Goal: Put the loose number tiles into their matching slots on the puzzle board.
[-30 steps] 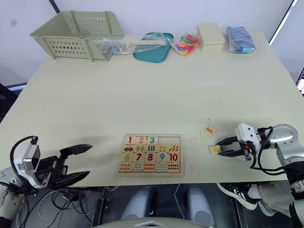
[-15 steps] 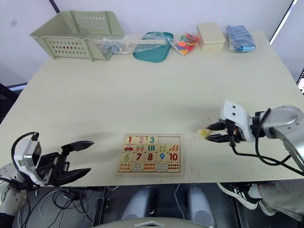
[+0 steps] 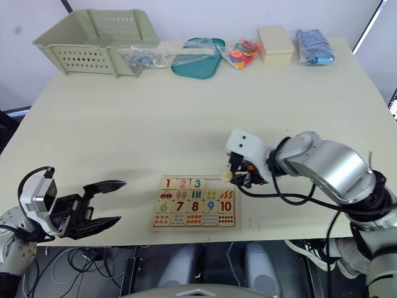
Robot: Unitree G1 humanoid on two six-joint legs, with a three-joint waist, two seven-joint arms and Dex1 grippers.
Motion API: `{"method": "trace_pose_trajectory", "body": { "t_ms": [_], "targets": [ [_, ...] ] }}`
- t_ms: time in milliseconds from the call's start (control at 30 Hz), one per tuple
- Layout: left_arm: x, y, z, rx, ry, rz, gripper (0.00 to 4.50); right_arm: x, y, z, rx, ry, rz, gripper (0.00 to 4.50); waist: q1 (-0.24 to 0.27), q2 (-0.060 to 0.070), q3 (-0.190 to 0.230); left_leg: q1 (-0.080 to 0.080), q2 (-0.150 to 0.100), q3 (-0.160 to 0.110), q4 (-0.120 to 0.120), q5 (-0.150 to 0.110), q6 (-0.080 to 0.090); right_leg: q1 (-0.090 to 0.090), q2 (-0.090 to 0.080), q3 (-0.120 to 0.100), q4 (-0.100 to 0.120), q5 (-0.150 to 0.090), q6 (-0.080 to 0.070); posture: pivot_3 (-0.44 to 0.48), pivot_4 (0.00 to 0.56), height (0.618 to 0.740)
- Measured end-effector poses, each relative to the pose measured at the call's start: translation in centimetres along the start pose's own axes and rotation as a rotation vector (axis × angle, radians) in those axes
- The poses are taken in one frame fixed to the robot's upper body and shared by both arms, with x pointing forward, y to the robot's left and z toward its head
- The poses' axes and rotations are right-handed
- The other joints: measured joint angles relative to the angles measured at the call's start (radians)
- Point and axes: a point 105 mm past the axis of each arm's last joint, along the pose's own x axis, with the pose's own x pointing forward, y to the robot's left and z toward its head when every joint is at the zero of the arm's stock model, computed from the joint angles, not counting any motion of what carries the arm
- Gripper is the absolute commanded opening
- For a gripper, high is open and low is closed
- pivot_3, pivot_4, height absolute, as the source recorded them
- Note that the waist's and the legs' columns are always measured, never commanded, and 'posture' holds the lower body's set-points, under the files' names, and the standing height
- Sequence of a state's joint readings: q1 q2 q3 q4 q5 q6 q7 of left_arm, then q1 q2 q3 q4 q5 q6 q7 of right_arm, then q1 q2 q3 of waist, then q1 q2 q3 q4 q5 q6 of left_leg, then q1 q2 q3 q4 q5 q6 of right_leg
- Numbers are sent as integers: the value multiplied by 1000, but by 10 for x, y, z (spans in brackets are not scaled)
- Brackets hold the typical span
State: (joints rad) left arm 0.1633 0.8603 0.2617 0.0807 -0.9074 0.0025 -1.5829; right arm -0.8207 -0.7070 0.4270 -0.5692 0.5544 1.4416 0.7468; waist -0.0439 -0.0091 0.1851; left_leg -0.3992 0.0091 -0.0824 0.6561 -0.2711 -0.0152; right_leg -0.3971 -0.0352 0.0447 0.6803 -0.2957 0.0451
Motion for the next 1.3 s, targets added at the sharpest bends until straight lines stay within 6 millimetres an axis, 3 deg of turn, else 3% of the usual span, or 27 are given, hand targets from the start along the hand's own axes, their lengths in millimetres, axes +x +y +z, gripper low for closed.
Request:
{"method": "trace_pose_trajectory", "body": {
  "t_ms": [400,1300],
  "targets": [
    [5,0,4,-8,-3,-22,4500,23,7,-3,26,42,11,923,-1,0,0,0,-1,0,0,0,0,0,0,0,0,0,0,0,150,740],
    [7,1,3,-17,8,-38,4500,41,4,2,43,29,-28,923,-1,0,0,0,-1,0,0,0,0,0,0,0,1,0,0,0,150,740]
  ]
}}
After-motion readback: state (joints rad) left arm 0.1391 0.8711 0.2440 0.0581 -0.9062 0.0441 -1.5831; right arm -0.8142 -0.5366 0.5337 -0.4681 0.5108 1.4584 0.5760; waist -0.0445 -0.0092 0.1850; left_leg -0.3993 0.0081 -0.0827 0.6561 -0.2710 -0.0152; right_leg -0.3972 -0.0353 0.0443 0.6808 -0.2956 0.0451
